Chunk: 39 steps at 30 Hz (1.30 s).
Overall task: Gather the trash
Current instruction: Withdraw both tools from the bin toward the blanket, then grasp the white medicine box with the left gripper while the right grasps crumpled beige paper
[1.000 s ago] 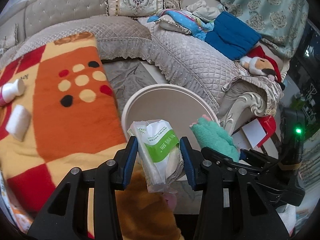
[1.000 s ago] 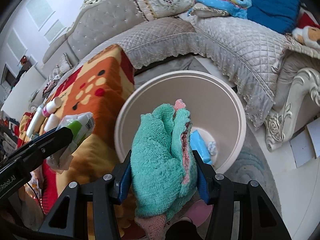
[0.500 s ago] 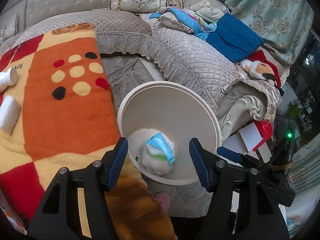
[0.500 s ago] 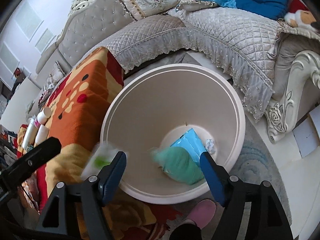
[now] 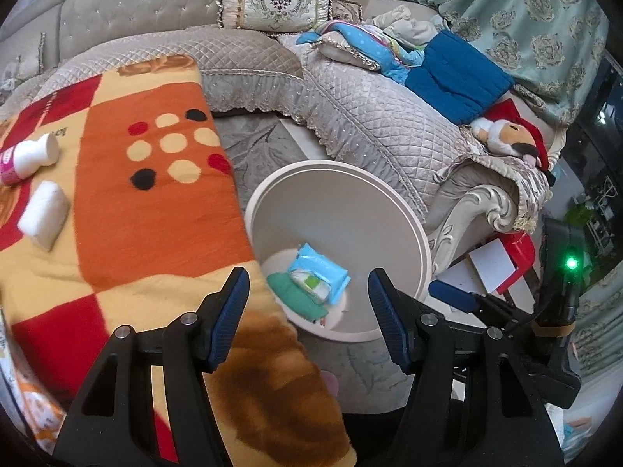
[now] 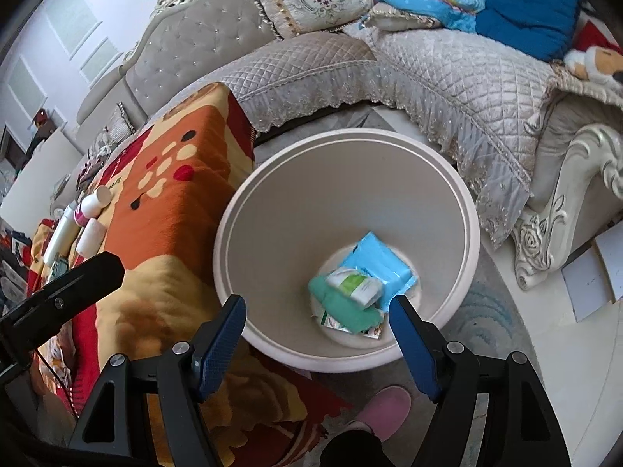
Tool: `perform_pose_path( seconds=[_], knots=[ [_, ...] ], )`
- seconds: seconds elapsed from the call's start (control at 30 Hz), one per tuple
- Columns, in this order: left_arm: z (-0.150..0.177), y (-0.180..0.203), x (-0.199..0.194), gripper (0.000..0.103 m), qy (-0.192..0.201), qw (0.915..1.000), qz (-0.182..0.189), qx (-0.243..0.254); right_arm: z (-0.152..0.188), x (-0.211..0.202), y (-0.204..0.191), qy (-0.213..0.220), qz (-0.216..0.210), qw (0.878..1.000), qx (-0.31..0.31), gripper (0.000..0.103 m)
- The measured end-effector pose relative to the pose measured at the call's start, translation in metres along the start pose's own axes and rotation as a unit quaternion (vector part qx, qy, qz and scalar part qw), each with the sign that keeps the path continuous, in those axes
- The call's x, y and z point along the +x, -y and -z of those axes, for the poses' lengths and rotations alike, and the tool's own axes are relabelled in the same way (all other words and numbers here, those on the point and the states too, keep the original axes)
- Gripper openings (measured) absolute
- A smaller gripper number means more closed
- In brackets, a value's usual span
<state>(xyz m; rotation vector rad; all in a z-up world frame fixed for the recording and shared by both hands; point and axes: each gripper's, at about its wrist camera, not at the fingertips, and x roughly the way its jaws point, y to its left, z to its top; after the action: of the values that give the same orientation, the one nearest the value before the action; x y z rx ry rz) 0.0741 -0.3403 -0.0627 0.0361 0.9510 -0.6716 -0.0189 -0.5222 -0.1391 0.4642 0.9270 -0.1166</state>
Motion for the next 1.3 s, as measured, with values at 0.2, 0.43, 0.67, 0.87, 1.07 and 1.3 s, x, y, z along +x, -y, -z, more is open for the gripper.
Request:
perform_pose_path(
  seconds=[0.2, 0.43, 0.67, 0.87, 1.07, 1.3],
  knots=[
    [0.007, -0.011, -0.018, 0.062, 0.009, 0.9998, -0.014, -0.005, 0.002, -0.008, -0.012, 0.007, -0.001, 1.0, -0.009, 0.074],
    [0.017, -0.026, -0.042, 0.062, 0.021, 0.9993, -0.027, -0.013, 0.003, -0.017, -0.034, 0.012, -0.01, 1.0, -0.021, 0.074],
    [0.028, -0.054, -0.066, 0.062, 0.032, 0.9981, -0.041, -0.033, 0.004, -0.021, -0.076, 0.013, -0.029, 0.998, -0.058, 0.074],
    [0.043, -0.095, -0.089, 0.062, 0.035, 0.995, -0.068, -0.064, 0.008, -0.011, -0.112, 0.003, -0.046, 0.995, -0.085, 0.074],
    [0.059, -0.144, -0.113, 0.062, 0.039, 0.9893, -0.1, -0.099, 0.013, -0.001, -0.146, -0.01, -0.062, 0.991, -0.115, 0.074],
    [0.09, -0.21, -0.137, 0.062, 0.041, 0.9753, -0.122, -0.18, 0.02, 0.002, -0.181, -0.015, -0.083, 0.986, -0.145, 0.074]
  ],
)
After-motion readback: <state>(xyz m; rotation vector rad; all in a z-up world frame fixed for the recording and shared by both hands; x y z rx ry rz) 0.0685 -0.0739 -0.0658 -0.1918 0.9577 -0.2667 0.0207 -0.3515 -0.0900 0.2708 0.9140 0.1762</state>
